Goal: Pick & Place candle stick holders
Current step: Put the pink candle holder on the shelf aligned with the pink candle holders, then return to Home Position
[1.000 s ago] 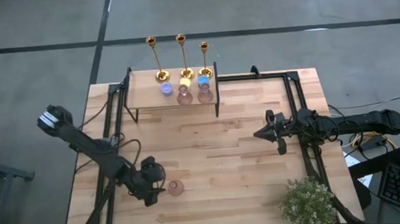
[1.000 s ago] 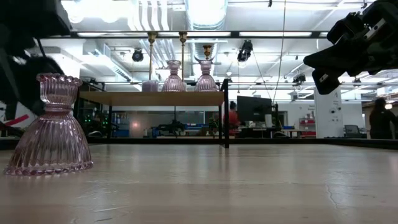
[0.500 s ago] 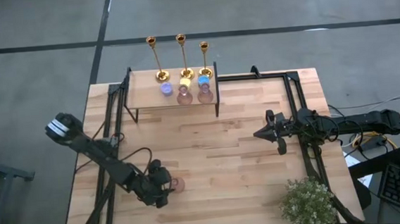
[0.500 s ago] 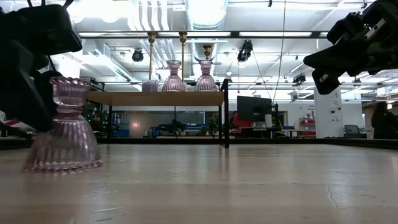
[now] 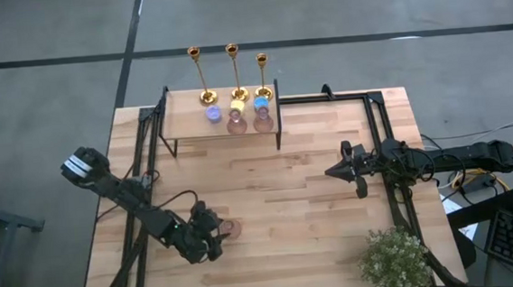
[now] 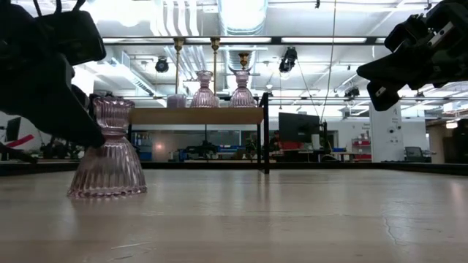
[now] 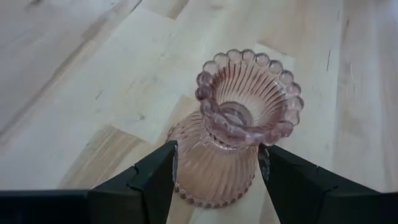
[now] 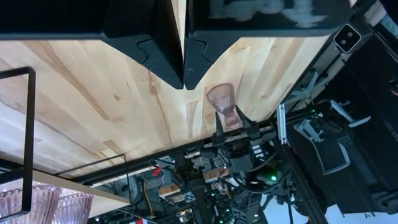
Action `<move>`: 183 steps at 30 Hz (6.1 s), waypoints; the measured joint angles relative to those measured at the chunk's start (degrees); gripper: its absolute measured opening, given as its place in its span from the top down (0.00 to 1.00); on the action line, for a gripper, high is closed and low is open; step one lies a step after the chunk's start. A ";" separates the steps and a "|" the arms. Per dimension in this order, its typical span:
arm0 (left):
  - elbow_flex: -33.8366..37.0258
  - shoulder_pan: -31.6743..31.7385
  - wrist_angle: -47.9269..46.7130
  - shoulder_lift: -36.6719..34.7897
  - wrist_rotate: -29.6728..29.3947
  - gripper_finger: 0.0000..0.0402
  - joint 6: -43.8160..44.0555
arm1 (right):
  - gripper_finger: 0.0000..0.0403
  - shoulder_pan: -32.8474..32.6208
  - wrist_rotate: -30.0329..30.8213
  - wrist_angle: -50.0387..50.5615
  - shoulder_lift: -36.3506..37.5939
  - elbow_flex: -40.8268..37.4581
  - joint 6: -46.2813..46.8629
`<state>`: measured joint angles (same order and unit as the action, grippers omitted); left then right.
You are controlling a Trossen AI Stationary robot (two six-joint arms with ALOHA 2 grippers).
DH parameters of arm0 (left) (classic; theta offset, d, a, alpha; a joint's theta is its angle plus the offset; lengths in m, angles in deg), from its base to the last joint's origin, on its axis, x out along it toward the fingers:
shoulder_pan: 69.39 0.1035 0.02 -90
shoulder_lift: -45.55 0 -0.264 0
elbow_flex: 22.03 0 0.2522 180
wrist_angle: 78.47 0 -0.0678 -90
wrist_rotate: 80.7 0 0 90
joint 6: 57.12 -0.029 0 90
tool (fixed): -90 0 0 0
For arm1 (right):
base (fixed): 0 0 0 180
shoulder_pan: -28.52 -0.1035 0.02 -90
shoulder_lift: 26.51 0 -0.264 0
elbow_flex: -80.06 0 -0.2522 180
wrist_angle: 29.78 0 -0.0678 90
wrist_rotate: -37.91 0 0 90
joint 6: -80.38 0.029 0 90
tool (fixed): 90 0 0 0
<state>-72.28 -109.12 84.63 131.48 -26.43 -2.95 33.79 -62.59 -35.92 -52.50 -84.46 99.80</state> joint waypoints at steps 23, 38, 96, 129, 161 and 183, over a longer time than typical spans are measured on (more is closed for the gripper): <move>0.09 5.54 10.10 3.71 -2.72 0.52 -3.73 | 0.98 0.01 0.00 0.02 0.00 0.00 0.00; 0.09 11.66 8.28 -6.57 -2.70 0.67 -7.60 | 0.98 -0.02 0.00 0.00 -0.02 0.00 0.00; -13.90 56.81 -10.84 -15.99 -4.04 0.65 -35.01 | 0.98 -0.01 0.00 0.02 -0.02 0.00 0.00; -13.84 57.29 -10.99 -18.40 -4.46 0.45 -37.02 | 0.98 -0.01 0.00 0.00 -0.02 0.00 0.00; -16.85 45.30 -9.44 -31.34 32.10 0.49 -27.47 | 0.98 -0.02 0.00 0.02 0.00 0.00 0.00; 1.20 30.92 -5.66 -54.56 24.26 0.98 -27.93 | 0.98 -0.01 0.00 0.01 -0.01 0.00 0.01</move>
<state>-71.09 -78.19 78.97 76.92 -2.17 -30.88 33.78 -62.59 -35.91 -52.51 -84.46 99.80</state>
